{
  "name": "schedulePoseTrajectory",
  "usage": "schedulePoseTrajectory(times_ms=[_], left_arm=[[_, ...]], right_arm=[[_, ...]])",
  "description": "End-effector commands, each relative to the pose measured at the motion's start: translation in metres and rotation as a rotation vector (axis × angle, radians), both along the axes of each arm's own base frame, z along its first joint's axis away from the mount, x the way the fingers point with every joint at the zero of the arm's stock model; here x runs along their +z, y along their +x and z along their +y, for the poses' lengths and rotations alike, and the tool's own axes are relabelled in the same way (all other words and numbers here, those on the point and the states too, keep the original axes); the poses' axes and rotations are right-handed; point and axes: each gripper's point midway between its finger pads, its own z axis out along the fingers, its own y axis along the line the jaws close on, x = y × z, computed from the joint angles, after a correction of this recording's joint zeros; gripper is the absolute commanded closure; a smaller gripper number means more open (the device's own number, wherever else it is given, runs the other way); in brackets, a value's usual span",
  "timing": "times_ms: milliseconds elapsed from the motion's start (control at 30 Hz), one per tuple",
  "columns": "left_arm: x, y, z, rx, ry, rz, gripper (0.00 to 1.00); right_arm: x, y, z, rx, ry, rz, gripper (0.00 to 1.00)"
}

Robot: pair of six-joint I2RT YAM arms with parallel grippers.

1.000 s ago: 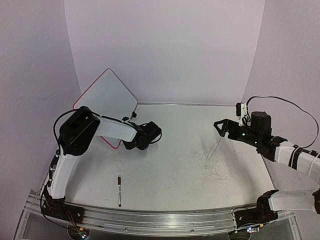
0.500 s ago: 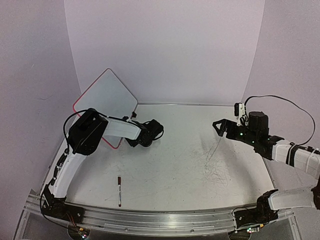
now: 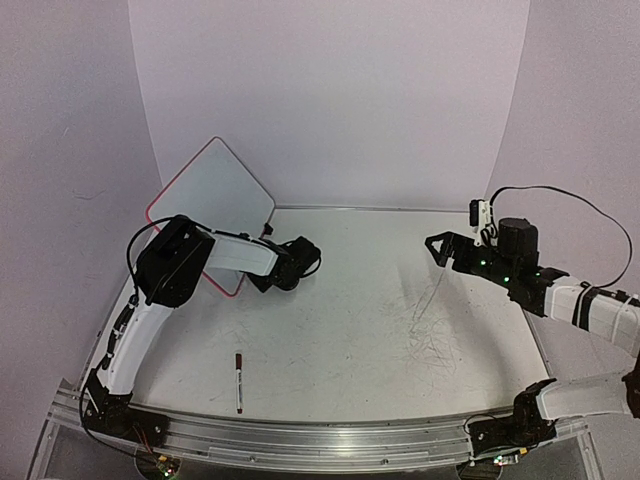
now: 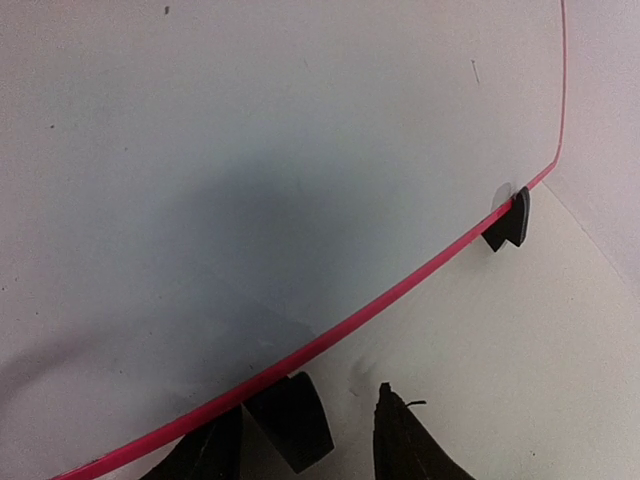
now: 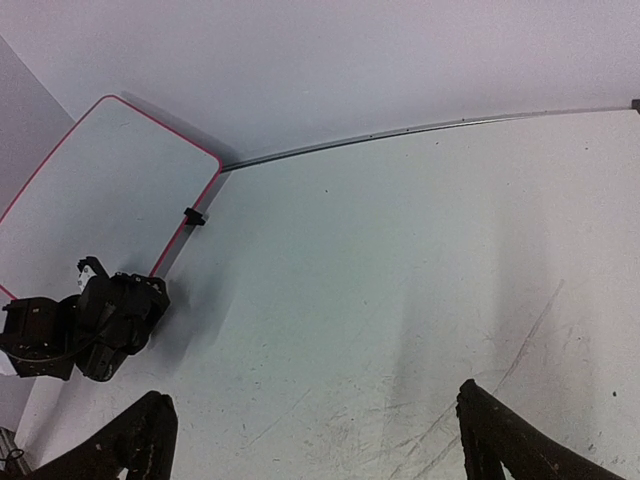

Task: Write a sentence on the whiteboard
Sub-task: Move the whiteboard to the center of the board.

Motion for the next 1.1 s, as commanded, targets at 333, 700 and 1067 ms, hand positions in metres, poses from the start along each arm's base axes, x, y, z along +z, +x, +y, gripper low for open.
schedulePoseTrajectory(times_ms=[333, 700, 1067], left_arm=[[0.009, -0.011, 0.031, 0.041, 0.038, -0.006, 0.78], [0.016, -0.038, 0.03, -0.104, 0.118, 0.068, 0.96], [0.032, -0.072, -0.005, -0.392, 0.208, 0.061, 1.0]], right_arm=[[0.024, 0.008, 0.005, 0.002, 0.037, -0.066, 0.02], [0.019, -0.001, 0.01, 0.009, 0.053, -0.049, 0.02], [0.013, -0.012, 0.019, 0.006, 0.042, -0.031, 0.02]])
